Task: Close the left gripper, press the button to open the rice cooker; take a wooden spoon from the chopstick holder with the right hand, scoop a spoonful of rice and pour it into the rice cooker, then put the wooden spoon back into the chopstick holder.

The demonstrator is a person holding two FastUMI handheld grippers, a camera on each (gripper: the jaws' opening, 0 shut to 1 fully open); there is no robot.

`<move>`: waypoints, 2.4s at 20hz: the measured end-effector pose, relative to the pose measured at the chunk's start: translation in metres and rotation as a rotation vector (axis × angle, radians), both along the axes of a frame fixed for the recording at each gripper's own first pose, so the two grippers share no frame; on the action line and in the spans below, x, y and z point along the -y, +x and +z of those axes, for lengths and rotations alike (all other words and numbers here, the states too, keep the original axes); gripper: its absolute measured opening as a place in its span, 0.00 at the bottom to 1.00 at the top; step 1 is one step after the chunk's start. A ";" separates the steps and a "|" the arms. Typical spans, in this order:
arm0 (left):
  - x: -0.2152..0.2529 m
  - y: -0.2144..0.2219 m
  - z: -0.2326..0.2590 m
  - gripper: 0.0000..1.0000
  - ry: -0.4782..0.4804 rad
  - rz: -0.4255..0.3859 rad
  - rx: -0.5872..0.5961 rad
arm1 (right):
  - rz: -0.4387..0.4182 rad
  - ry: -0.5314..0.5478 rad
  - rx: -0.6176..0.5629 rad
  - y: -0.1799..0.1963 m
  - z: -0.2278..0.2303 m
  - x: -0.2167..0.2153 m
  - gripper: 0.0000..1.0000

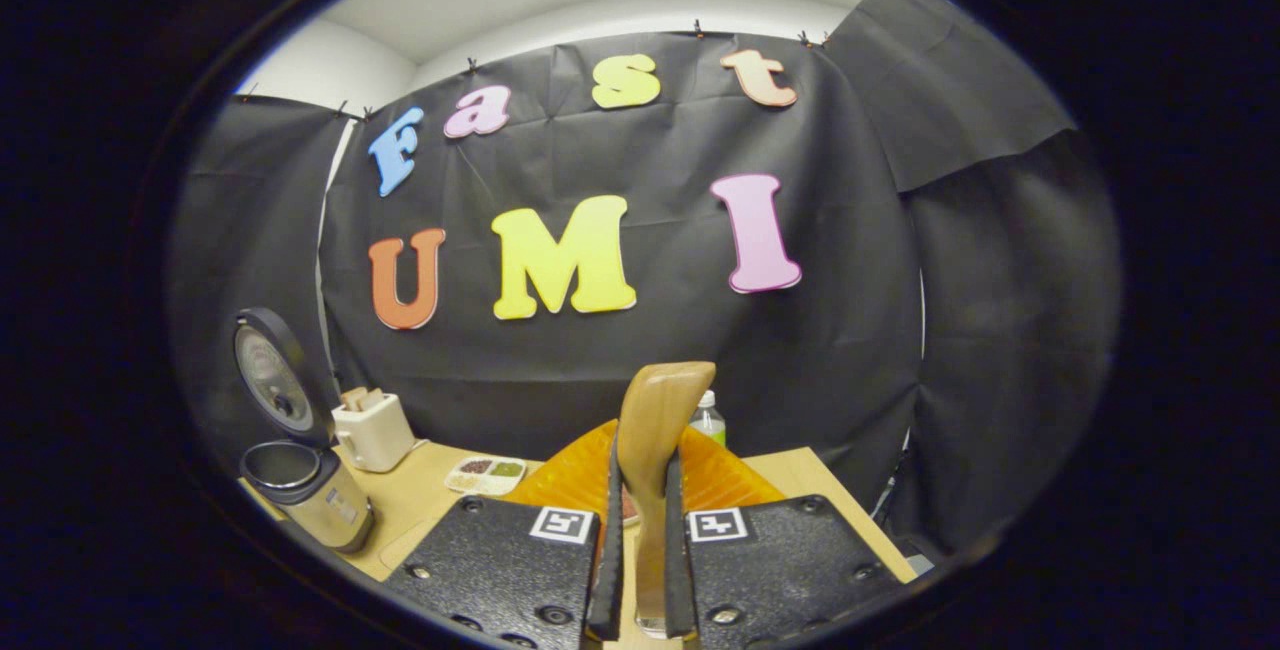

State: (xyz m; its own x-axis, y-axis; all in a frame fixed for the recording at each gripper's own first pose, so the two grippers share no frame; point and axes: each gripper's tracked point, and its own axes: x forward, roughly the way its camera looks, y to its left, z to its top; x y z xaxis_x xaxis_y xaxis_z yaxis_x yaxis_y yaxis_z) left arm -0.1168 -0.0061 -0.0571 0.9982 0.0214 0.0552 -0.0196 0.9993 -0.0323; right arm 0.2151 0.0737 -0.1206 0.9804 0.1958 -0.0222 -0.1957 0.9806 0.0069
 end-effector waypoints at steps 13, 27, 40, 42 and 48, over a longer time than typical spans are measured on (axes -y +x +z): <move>-0.012 0.059 -0.007 0.96 -0.046 0.048 -0.031 | -0.038 0.085 -0.030 0.005 -0.020 0.029 0.61; -0.034 0.128 0.023 0.96 -0.018 0.089 -0.053 | -0.103 0.060 0.038 -0.101 0.054 0.032 1.00; -0.052 0.194 0.079 0.96 -0.031 0.099 -0.036 | 0.042 0.000 0.035 -0.177 0.067 0.007 1.00; -0.060 0.214 0.087 0.96 -0.006 0.113 -0.017 | 0.037 -0.024 0.053 -0.185 0.063 0.011 1.00; -0.101 0.289 0.102 0.96 -0.070 0.165 0.051 | 0.115 -0.149 0.064 -0.191 0.046 -0.005 1.00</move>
